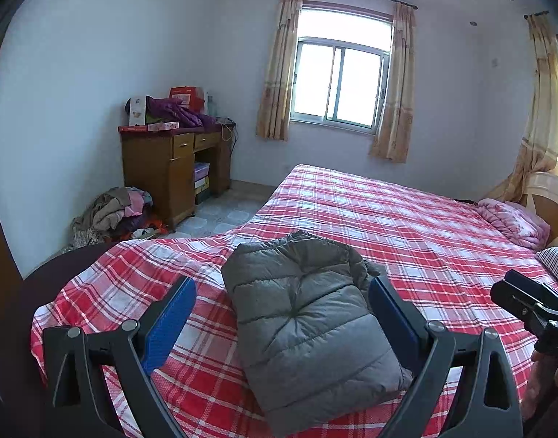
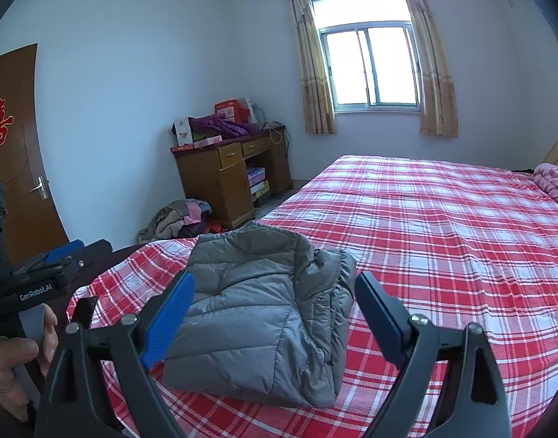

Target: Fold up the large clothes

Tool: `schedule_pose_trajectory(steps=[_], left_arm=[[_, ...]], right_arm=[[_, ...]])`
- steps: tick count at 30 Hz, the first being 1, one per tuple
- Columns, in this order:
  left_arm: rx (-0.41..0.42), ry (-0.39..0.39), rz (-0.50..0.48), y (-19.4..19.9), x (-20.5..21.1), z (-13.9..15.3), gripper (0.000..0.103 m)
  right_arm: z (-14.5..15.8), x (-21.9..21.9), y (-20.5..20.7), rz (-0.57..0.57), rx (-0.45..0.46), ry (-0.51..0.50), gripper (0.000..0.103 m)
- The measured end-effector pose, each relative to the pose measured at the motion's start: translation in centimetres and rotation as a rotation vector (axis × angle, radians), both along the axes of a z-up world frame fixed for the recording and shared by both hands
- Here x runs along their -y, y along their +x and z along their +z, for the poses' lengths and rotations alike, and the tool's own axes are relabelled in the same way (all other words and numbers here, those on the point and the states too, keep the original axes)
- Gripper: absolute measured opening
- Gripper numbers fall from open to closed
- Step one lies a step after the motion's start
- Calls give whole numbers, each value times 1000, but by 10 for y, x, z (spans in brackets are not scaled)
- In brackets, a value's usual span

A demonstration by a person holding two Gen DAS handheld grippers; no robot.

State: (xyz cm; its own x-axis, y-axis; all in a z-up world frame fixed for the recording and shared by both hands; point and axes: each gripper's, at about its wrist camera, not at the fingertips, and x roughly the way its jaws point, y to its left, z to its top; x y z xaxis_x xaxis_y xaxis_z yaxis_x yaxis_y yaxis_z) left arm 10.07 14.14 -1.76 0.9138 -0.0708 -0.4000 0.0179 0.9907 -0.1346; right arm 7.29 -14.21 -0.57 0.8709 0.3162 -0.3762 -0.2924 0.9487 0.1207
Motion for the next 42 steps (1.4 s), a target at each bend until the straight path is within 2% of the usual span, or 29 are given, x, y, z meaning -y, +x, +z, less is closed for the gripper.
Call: schedule_pose_trajectory(steps=[33,42], left_arm=[[-23,7,9,3,2,-5,96],[-27,44,21,4,8,-5,96]], right_arm=[[0,-5,-3,14,5,1,92],[1,-2,-8,12,30,3,92]])
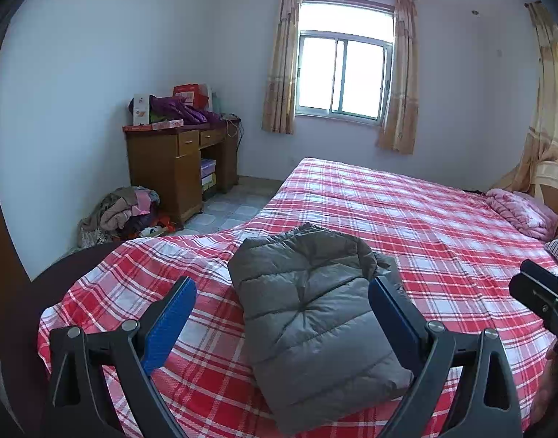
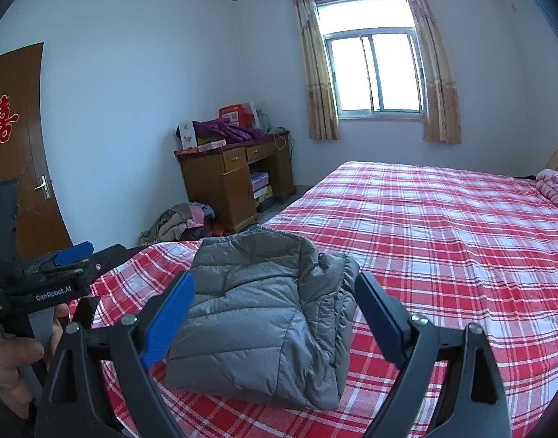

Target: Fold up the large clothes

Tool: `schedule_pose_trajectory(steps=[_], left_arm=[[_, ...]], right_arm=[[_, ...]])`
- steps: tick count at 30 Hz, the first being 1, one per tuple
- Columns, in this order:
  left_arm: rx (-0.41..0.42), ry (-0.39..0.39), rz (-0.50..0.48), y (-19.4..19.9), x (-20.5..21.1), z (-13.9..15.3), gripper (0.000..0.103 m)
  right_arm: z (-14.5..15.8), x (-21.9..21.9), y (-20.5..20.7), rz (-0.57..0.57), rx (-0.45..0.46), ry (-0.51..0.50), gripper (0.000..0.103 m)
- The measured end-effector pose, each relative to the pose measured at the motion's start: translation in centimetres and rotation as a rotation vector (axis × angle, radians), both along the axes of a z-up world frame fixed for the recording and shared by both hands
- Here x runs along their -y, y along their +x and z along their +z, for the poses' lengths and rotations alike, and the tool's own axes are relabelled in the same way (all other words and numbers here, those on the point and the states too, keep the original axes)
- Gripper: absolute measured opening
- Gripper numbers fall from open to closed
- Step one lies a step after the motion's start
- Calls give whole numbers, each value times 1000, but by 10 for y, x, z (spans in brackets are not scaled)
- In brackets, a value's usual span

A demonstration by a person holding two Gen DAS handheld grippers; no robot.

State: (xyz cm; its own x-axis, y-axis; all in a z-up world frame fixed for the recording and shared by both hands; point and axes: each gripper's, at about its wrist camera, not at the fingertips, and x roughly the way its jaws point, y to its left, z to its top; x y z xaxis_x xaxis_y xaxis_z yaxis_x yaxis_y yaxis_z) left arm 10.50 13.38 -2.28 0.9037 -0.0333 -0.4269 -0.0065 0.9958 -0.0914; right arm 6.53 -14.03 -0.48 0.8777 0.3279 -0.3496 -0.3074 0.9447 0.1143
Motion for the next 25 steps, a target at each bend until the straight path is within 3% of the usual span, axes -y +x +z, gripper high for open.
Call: schedule_pose_trajectory(steps=[12,15,25], left_arm=[[-39,31,20,7,6,-8,96],[-16,58,36,3,9,-10,102],[25,121,25,1,18,-10,102]], right_arm=[[-4,4,0,-1,0,3,92],[-6,5,0,-2,-5,5,92],[-11,6,1,0,-19,5,92]])
